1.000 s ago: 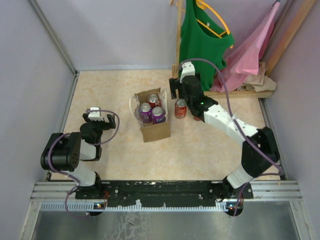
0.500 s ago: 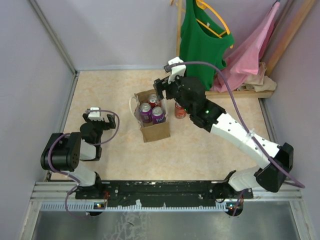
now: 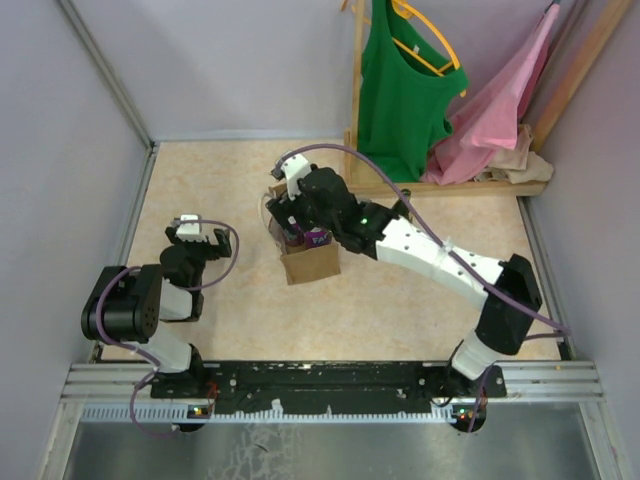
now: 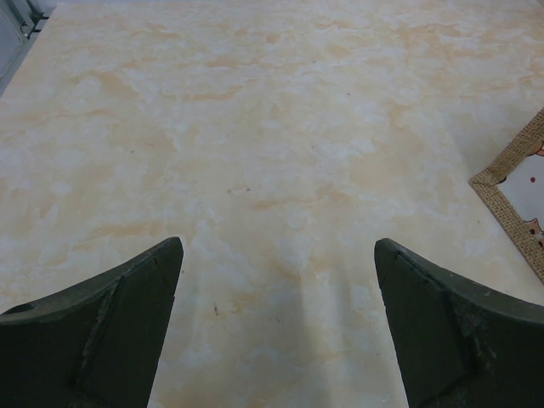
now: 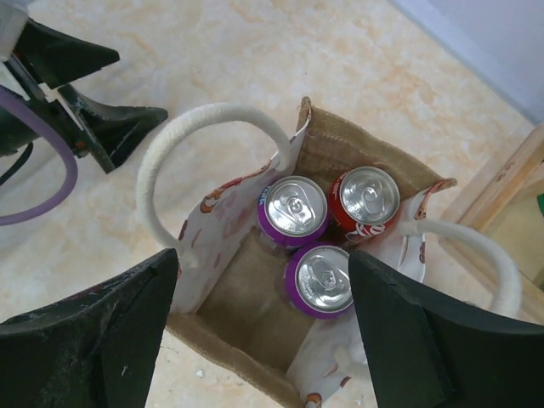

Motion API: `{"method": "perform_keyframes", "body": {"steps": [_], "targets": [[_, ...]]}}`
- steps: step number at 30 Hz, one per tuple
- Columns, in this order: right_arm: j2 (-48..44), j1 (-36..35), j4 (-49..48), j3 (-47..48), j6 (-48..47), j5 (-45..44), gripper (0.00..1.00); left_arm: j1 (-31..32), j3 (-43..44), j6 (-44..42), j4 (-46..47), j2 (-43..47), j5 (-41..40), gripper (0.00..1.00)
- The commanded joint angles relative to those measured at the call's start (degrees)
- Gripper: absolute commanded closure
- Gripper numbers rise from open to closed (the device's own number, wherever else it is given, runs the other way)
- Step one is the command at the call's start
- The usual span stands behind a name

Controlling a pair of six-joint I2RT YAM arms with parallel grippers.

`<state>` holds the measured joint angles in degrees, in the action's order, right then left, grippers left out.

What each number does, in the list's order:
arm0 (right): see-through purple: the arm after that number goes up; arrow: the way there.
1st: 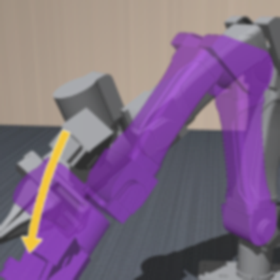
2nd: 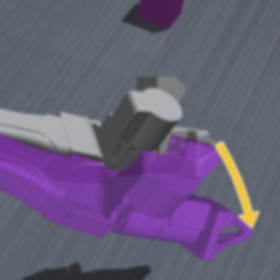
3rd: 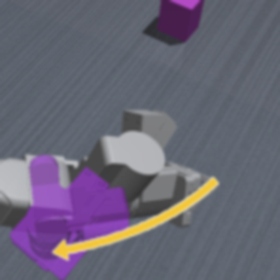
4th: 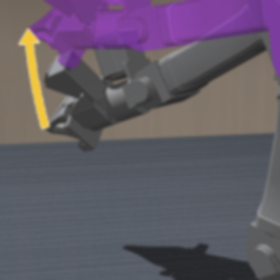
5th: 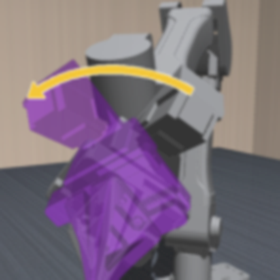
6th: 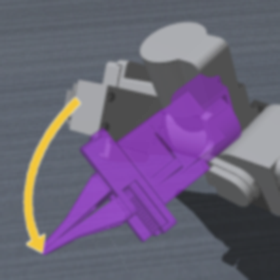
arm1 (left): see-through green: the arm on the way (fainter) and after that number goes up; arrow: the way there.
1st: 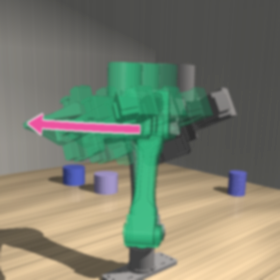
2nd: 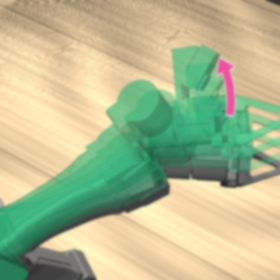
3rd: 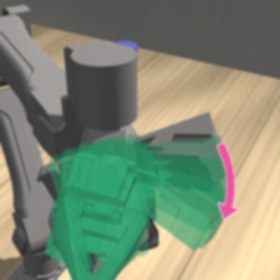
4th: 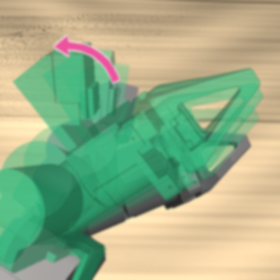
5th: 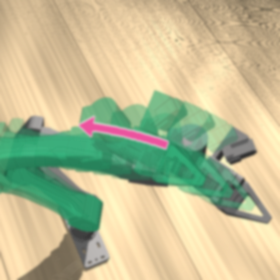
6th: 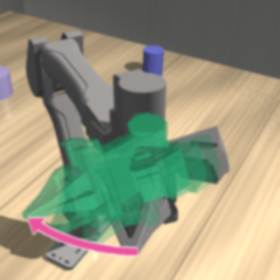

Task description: Take the beverage out of the canvas bag

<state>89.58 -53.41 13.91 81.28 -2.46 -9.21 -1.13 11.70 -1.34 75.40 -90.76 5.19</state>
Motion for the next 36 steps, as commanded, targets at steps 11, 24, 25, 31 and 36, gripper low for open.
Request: {"method": "perform_keyframes", "body": {"steps": [11,24,25,31,36], "targets": [[12.66,5.16,9.95,9.70,7.96,-1.35,0.16,-0.01,0.60,-0.23,0.81,-0.38,0.54,0.00],[15.98,7.58,11.70,9.61,8.79,-1.83,0.15,-0.01,0.60,-0.23,0.80,-0.38,0.52,0.00],[16.17,7.61,11.75,9.55,8.79,-1.67,0.15,-0.04,0.60,-0.17,0.80,-0.38,0.57,0.00],[17.21,7.62,11.75,9.08,8.13,-0.88,0.14,-0.02,0.60,-0.19,0.76,-0.38,0.57,0.00],[19.33,7.75,12.38,9.57,7.80,-1.14,0.13,0.05,0.60,-0.24,0.80,-0.38,0.52,0.00]]}}
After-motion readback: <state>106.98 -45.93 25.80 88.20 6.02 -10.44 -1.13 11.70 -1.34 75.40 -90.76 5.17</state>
